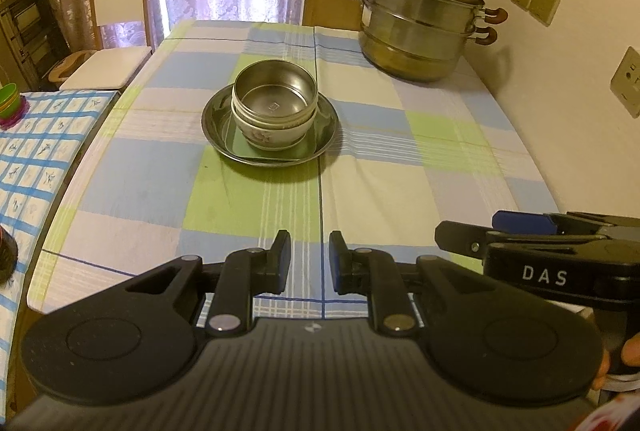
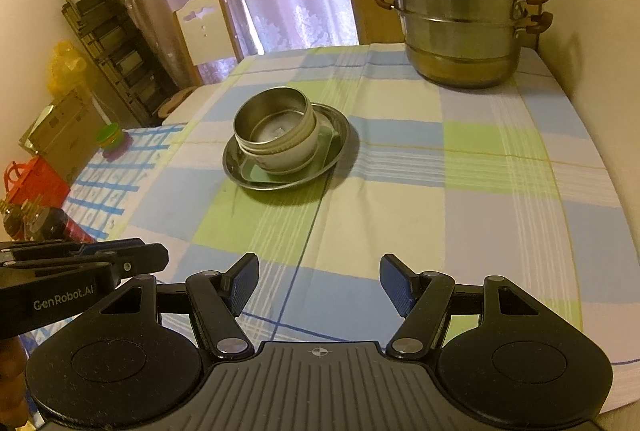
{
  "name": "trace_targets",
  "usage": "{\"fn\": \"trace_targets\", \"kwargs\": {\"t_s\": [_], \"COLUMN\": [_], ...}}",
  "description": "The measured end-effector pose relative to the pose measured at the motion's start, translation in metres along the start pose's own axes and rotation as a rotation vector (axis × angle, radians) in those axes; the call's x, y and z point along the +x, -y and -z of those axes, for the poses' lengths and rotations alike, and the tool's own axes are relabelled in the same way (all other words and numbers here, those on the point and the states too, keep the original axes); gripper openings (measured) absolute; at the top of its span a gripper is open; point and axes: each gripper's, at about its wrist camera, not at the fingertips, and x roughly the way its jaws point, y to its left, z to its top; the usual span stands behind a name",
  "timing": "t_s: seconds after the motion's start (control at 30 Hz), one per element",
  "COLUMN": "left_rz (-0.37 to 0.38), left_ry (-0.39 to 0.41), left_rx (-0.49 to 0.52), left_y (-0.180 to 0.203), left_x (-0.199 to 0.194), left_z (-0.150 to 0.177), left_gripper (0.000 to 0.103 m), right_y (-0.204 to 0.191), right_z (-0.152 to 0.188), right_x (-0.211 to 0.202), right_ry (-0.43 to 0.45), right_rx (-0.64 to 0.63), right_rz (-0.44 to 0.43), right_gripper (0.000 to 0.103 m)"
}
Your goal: Organize plates and bowls
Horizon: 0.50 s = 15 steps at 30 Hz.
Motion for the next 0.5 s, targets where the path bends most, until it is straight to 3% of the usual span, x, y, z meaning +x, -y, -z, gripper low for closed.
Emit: {"fn": "trace_targets", "kwargs": {"t_s": [0.5], "left_rz": [0.031], "left_ry": [-0.006], "left_rx": [0.022], "left_y": [-0.012], "left_x": [0.003], "left_z": [-0.006], "left_gripper": [0.017], "right_y": [-0.014], "right_z": [-0.006], "right_x": [0.007], "right_ry": [-0.001], "right_rx": [0.019], "right_rz": [0.031], "right_gripper": [0.067]}}
